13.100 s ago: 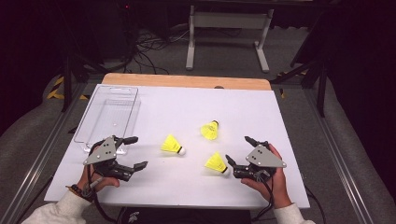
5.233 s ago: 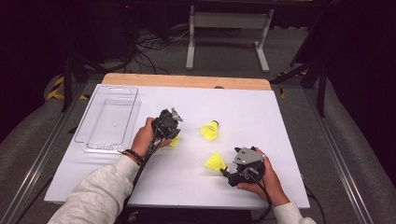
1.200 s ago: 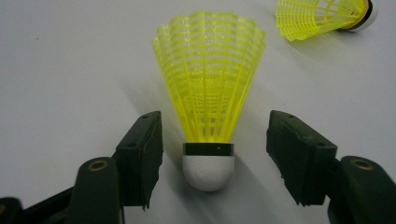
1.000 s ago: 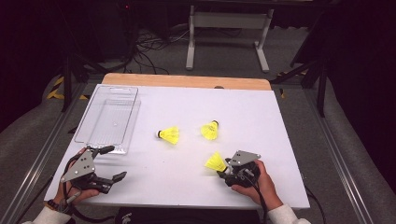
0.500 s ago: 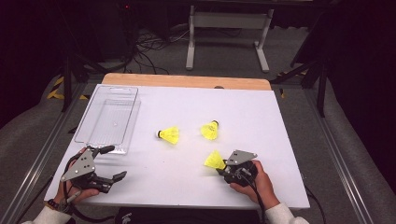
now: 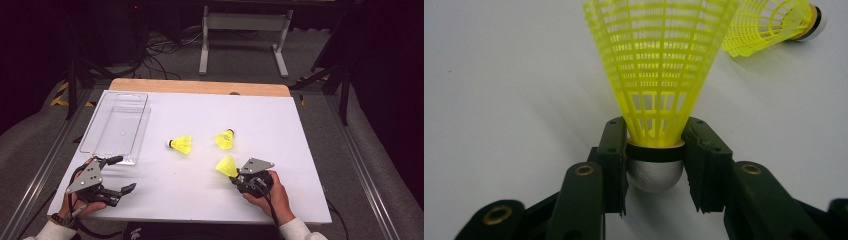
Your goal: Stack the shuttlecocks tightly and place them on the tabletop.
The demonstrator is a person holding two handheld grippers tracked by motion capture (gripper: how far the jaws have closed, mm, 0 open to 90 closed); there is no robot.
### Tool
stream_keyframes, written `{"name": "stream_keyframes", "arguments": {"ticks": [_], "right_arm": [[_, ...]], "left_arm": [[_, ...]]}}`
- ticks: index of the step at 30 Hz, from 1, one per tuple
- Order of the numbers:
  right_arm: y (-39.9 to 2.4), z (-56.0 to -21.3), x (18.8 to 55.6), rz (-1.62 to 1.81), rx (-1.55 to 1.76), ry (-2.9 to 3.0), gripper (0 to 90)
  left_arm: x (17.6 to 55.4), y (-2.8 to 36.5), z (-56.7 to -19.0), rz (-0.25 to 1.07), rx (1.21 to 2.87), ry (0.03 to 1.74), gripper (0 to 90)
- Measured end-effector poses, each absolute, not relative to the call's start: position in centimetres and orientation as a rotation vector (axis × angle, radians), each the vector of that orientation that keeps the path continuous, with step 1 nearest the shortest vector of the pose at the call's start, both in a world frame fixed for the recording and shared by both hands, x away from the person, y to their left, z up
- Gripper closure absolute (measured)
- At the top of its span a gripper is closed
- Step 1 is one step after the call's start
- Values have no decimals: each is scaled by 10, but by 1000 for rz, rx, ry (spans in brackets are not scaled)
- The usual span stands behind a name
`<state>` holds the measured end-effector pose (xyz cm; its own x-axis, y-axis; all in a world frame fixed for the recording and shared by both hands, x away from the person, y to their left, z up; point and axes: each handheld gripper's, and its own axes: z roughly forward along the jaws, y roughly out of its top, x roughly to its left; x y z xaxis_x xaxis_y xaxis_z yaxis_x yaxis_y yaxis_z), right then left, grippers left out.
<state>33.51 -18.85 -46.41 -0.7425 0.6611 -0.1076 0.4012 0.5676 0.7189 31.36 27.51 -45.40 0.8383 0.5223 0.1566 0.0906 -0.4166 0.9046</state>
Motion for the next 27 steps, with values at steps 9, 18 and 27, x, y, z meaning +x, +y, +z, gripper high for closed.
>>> {"name": "stream_keyframes", "arguments": {"ticks": [9,18,27], "right_arm": [[-170,-470,341,943,884,2480,643],[-171,-472,348,937,914,2497,550],[-164,-461,352,907,790,2515,328]], "left_arm": [[314,275,-454,503,1969,453,81],[314,274,-455,498,1976,455,83],[315,274,-455,502,1975,455,83]]}}
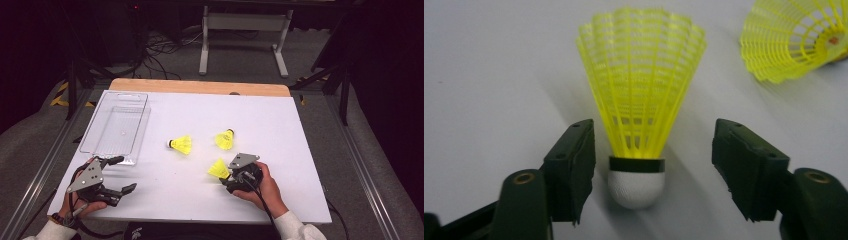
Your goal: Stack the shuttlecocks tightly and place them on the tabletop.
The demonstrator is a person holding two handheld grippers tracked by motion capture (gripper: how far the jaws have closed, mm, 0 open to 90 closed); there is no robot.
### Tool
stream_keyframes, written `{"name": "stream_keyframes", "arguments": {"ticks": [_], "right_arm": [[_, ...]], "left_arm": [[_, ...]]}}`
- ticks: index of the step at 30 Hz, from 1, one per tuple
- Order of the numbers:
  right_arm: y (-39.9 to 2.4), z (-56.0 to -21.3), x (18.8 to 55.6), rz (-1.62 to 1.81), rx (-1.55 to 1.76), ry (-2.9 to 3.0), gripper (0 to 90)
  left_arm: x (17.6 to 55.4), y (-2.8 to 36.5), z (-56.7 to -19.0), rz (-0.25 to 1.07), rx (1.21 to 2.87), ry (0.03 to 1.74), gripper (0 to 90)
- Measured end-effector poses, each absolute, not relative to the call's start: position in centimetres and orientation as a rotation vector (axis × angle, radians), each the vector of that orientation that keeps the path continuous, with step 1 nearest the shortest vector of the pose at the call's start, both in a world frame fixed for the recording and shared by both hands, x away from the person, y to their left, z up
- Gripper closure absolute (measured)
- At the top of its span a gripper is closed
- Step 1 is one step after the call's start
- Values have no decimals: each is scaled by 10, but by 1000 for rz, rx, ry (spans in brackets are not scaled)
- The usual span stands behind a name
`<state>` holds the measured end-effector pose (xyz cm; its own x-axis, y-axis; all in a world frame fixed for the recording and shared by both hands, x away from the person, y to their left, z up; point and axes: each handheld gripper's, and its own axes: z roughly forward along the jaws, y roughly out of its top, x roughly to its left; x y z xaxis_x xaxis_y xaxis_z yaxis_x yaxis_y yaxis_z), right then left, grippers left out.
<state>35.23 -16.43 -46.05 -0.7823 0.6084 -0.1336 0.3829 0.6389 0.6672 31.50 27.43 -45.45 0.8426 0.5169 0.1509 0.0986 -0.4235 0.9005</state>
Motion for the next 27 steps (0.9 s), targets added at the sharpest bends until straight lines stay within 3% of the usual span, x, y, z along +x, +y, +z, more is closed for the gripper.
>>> {"name": "stream_keyframes", "arguments": {"ticks": [6,14,20,24,26,27], "right_arm": [[-150,-434,362,927,606,2519,241],[-133,-409,386,935,425,2640,272],[-123,-417,394,828,352,2733,392],[-121,-421,397,752,297,2776,514],[-123,-420,398,763,285,2788,624],[-123,-420,398,763,285,2788,624]], "left_arm": [[316,275,-455,498,1971,460,84],[317,275,-454,496,1973,457,84],[317,275,-454,491,1970,456,85],[317,275,-454,489,1969,454,87],[317,275,-454,488,1974,451,88],[318,275,-454,487,1974,452,88]]}}
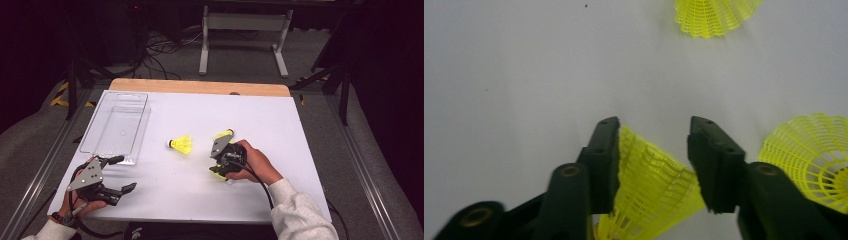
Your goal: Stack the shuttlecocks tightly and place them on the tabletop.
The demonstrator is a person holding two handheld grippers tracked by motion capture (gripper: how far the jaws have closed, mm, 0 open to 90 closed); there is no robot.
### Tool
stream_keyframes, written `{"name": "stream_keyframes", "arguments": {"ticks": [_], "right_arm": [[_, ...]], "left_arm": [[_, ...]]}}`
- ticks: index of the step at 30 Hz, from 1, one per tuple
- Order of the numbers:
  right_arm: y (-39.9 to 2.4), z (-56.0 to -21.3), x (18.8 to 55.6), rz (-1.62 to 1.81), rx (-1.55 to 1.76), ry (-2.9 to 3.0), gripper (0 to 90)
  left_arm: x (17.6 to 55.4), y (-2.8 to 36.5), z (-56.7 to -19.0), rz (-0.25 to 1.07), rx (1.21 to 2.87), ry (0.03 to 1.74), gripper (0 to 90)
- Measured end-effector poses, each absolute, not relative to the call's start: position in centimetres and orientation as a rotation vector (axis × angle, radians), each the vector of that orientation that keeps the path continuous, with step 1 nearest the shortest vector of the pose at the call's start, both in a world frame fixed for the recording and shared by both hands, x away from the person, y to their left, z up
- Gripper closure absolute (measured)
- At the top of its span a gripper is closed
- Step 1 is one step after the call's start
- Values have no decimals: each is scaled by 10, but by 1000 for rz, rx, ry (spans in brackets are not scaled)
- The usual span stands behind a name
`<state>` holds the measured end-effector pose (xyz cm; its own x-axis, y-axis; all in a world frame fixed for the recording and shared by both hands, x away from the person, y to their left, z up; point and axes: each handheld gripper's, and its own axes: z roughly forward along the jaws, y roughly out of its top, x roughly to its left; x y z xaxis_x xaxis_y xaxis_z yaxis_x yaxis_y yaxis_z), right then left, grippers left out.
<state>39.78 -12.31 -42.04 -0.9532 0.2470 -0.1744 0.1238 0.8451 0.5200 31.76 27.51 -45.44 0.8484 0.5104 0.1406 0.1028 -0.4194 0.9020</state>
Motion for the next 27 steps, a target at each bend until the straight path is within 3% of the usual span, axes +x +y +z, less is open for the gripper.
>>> {"name": "stream_keyframes", "arguments": {"ticks": [4,12,15,22,25,27], "right_arm": [[-123,-421,398,750,265,2809,880],[-131,-417,399,783,320,2795,897],[-139,-414,400,838,378,2784,701],[-157,-414,397,864,509,2796,490],[-163,-419,399,856,570,2809,459],[-167,-423,401,884,623,2831,526]], "left_arm": [[318,274,-455,479,1982,449,91],[319,273,-455,475,1991,452,96],[319,272,-455,473,1992,451,95],[320,272,-455,475,1988,456,96],[321,272,-455,481,1988,457,98],[320,271,-455,478,1994,456,99]]}}
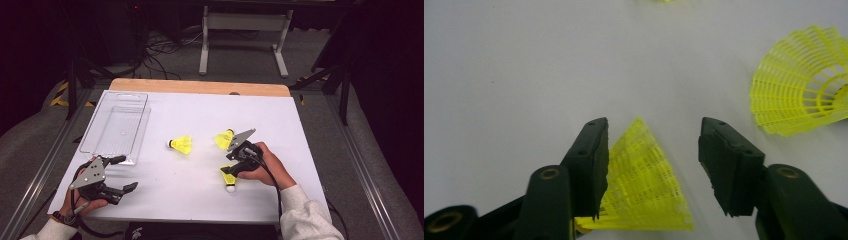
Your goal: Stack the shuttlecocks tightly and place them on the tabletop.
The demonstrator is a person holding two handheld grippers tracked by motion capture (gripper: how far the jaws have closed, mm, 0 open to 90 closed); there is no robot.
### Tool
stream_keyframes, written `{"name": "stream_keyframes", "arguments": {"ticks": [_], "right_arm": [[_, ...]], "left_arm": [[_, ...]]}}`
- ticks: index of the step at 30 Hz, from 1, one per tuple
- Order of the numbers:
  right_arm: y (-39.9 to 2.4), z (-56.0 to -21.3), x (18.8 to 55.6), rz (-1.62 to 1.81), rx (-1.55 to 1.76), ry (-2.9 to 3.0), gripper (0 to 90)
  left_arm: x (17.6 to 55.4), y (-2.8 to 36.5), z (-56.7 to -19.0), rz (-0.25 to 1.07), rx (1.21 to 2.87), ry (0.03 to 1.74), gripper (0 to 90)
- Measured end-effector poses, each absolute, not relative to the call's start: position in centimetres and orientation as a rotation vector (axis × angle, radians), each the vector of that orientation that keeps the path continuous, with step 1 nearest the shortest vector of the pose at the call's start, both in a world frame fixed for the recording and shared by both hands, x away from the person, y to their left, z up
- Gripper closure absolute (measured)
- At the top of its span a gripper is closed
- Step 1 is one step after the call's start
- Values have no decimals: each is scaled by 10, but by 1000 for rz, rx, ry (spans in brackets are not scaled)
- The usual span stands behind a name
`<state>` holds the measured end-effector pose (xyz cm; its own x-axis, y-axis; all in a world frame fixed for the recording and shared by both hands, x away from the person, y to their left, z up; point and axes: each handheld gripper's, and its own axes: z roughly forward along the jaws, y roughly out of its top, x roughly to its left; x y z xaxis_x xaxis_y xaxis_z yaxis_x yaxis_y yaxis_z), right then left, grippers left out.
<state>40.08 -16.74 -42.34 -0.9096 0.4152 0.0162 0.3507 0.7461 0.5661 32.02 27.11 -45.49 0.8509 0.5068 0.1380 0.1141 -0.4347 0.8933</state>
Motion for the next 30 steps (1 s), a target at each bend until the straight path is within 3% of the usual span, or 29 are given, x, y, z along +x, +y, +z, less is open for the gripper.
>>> {"name": "stream_keyframes", "arguments": {"ticks": [3,8,30], "right_arm": [[-169,-429,401,882,622,2863,687],[-175,-429,401,976,668,2869,878],[-136,-418,399,1304,663,2581,892]], "left_arm": [[320,271,-455,481,1998,456,99],[321,270,-456,478,2005,458,99],[320,271,-454,479,1994,450,98]]}}
